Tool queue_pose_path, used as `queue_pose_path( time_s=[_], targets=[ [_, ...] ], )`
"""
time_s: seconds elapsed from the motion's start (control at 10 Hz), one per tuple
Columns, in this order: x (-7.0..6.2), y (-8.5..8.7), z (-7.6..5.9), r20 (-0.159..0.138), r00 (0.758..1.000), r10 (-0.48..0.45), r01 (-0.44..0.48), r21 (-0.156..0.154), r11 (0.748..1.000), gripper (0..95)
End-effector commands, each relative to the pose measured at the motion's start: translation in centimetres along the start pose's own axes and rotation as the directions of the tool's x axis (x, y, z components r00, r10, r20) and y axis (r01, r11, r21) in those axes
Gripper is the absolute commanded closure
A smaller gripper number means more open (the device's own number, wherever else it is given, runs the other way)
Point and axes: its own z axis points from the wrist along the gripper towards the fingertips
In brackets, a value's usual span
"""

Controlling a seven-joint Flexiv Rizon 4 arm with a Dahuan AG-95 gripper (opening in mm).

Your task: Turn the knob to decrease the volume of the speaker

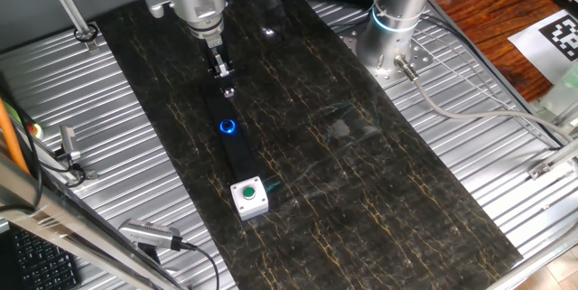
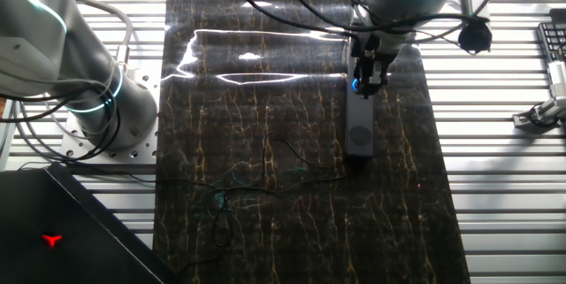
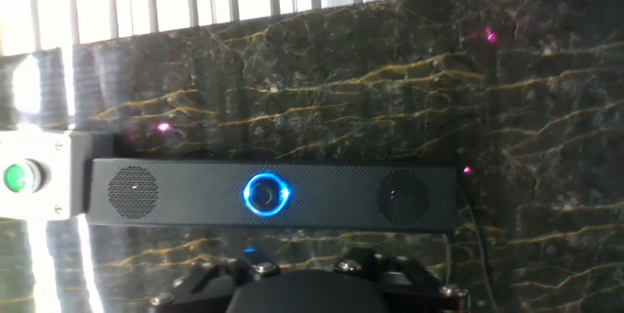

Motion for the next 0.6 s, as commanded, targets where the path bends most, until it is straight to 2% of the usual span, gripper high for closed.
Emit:
queue_pose_path(
  time_s=[0.1, 0.2, 0.4, 0.6],
  targets=[
    [0.1, 0.0, -0.1, 0.002, 1.000, 0.001, -0.001, 0.005, 1.000, 95.0],
    [0.1, 0.0, -0.1, 0.001, 1.000, 0.002, -0.002, 0.022, 1.000, 95.0],
    [0.2, 0.5, 0.1, 0.001, 1.000, 0.008, -0.008, 0.024, 1.000, 95.0],
    [0.1, 1.3, 0.8, 0.007, 1.000, 0.013, -0.013, 0.024, 1.000, 95.0]
  ],
)
